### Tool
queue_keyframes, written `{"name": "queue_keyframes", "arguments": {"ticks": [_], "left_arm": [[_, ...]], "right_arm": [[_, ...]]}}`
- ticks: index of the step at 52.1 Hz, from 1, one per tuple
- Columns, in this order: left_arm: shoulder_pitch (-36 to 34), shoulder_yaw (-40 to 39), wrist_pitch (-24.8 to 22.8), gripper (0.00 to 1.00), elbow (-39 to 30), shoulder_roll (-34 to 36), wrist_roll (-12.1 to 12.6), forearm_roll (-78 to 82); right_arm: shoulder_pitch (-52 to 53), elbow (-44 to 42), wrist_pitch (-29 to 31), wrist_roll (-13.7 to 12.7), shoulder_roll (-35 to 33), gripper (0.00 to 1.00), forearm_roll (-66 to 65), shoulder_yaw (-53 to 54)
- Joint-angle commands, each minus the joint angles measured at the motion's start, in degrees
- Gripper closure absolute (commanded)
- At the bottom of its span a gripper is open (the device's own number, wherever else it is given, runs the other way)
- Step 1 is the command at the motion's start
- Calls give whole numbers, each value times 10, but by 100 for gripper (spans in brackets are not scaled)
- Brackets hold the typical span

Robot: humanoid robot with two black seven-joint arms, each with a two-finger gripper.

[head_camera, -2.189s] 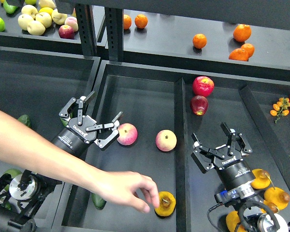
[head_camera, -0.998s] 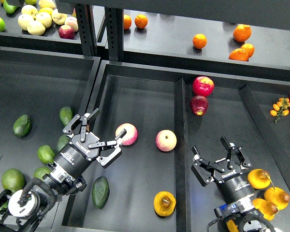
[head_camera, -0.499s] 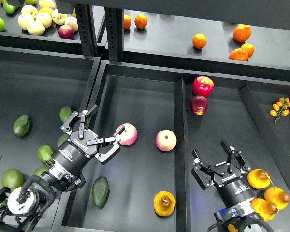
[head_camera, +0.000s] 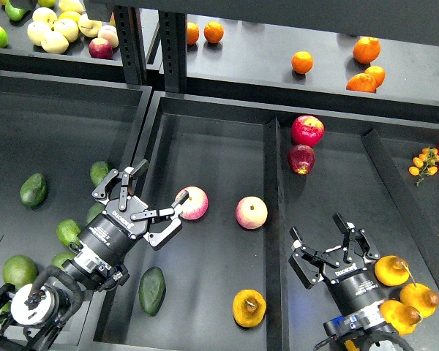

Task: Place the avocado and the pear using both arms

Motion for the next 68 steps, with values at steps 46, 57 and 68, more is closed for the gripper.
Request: {"name": "queue_keyframes", "arguments": {"ticks": [46, 57, 68], "left_arm": [[-209, 145, 0, 1, 12, 216, 57, 175], [-368, 345, 0, 1, 23, 334, 57, 219], [-494, 489, 0, 1, 26, 360, 57, 249]], "right_arm": [[79, -1, -120, 3, 0, 0, -6, 47], [121, -4, -163, 4, 0, 0, -10, 48], [153, -10, -186, 4, 0, 0, -12, 47]]}}
